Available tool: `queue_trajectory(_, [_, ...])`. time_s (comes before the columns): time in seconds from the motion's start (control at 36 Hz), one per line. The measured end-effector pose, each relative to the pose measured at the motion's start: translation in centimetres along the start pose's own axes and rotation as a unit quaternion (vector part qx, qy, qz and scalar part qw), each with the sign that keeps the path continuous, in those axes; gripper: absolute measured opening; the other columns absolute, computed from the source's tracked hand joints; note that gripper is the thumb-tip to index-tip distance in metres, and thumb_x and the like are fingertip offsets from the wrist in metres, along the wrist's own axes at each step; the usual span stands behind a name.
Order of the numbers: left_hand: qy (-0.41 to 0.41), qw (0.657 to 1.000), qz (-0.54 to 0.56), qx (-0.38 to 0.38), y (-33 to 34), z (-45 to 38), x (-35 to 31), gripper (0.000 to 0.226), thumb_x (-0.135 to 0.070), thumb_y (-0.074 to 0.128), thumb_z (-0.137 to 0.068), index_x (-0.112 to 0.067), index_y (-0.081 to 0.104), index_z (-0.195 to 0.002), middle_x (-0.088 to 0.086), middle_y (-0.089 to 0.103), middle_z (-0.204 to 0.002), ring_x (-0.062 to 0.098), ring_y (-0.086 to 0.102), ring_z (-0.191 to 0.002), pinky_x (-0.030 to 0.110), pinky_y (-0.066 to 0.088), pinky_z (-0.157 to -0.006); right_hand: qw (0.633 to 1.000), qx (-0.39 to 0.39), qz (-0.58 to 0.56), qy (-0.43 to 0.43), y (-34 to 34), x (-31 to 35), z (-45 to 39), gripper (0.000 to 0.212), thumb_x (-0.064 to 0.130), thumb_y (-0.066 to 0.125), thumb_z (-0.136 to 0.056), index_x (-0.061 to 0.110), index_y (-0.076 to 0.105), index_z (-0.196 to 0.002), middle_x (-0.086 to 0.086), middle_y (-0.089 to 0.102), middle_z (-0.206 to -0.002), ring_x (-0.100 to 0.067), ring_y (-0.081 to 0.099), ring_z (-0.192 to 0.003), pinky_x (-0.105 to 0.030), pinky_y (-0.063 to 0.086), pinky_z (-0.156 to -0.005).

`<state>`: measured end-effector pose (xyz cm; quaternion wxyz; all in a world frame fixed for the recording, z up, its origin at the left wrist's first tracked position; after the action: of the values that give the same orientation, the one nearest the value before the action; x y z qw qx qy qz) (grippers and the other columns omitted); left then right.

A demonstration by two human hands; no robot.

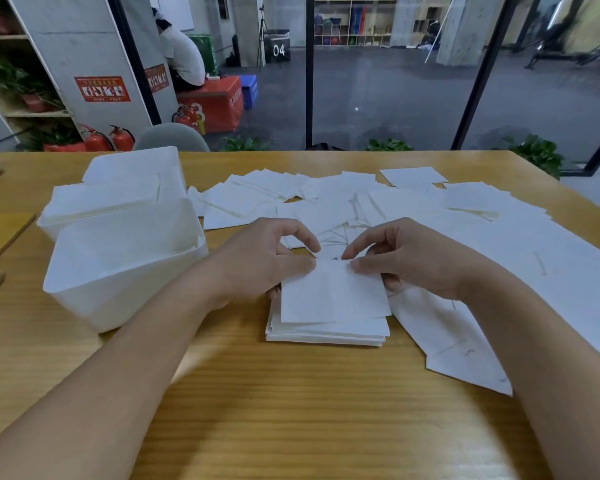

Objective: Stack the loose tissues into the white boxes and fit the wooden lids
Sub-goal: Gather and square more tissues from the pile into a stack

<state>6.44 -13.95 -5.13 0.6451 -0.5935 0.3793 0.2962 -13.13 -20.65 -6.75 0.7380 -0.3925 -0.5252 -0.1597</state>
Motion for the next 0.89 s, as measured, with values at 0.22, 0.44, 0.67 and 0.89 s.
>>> queue_trajectory(0.22, [-0.031, 0.999, -0.044, 0.002, 0.0, -0.2, 1.5, 0.011, -0.045, 0.079, -0.097, -0.041, 0.074, -0.106, 0.0, 0.057, -0.063, 0.016, 0.049, -0.059, 0.035, 0.042, -0.066, 1.0, 0.021, 0.011, 0.003, 0.2, 0.2, 0.3, 0.006, 0.016, 0.079, -0.094, 0.016, 0.08, -0.101, -0.009, 0.054, -0.06, -0.021, 0.046, -0.052, -0.025, 0.041, -0.055])
queue_trajectory(0.44, [-0.04, 0.994, -0.101, 0.029, 0.3, -0.1, 1.7, 0.014, -0.038, 0.083, -0.094, -0.03, 0.071, -0.098, -0.001, 0.069, -0.063, 0.009, 0.062, -0.053, 0.043, 0.057, -0.077, 0.997, 0.026, 0.079, -0.005, 0.7, -0.1, 0.2, 0.005, 0.019, 0.081, -0.092, 0.022, 0.076, -0.092, -0.003, 0.058, -0.063, -0.018, 0.051, -0.054, -0.025, 0.046, -0.057])
queue_trajectory(0.67, [-0.041, 0.988, -0.147, 0.002, -0.3, -0.4, 1.9, 0.018, -0.043, 0.087, -0.088, -0.031, 0.074, -0.091, -0.008, 0.073, -0.072, 0.0, 0.06, -0.059, 0.034, 0.053, -0.069, 0.981, -0.061, 0.171, -0.062, -0.3, 1.2, -0.2, 0.012, 0.037, 0.087, -0.09, 0.029, 0.079, -0.085, 0.012, 0.07, -0.074, -0.005, 0.055, -0.06, -0.019, 0.043, -0.055])
queue_trajectory(0.89, [0.008, 0.976, -0.213, -0.036, 0.0, -1.0, 1.5, 0.018, -0.053, 0.082, -0.09, -0.037, 0.076, -0.083, -0.035, 0.066, -0.09, -0.01, 0.061, -0.081, 0.013, 0.04, -0.059, 0.928, -0.026, 0.353, -0.119, 3.5, 2.0, -0.5, 0.031, 0.038, 0.056, -0.111, 0.037, 0.075, -0.136, 0.021, 0.055, -0.153, -0.008, 0.041, -0.136, -0.029, 0.036, -0.115])
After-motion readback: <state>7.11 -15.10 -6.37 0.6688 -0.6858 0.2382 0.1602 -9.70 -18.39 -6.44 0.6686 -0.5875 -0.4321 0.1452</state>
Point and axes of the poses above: each hand's wrist, its own z-axis away from the middle knuckle, its own y-axis out of the palm, x = y × z, the point moved 10 cm from there along -z, towards the middle knuckle
